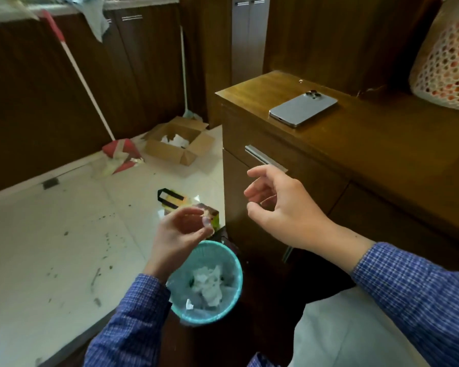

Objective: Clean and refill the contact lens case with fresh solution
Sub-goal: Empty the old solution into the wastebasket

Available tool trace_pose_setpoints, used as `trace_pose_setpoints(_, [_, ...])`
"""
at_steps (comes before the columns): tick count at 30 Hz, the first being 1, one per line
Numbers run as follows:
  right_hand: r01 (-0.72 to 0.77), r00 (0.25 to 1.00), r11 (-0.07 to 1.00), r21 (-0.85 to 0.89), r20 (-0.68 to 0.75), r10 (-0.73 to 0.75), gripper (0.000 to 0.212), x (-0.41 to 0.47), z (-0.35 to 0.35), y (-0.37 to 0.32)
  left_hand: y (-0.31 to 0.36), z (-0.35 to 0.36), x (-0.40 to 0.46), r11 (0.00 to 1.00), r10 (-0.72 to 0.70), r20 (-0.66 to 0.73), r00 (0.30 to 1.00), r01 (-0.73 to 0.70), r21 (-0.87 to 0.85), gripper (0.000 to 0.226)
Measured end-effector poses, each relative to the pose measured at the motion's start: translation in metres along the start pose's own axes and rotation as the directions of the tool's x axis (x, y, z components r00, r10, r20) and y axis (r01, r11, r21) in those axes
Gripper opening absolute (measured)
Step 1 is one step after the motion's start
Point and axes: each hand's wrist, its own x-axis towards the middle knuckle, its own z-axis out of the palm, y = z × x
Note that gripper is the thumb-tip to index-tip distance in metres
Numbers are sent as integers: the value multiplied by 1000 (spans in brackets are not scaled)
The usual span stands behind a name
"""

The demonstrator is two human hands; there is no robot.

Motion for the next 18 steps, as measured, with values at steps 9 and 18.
trace_pose_setpoints(9, [-39,998,998,-50,45,42,48,-2,4,26,-97,11,24,623,-246,193,950,2,783,23])
trace_pose_setpoints(18, [-24,998,996,-91,48,29,46,-2,2,30,-80,31,40,492,-227,290,930,-147,858,20])
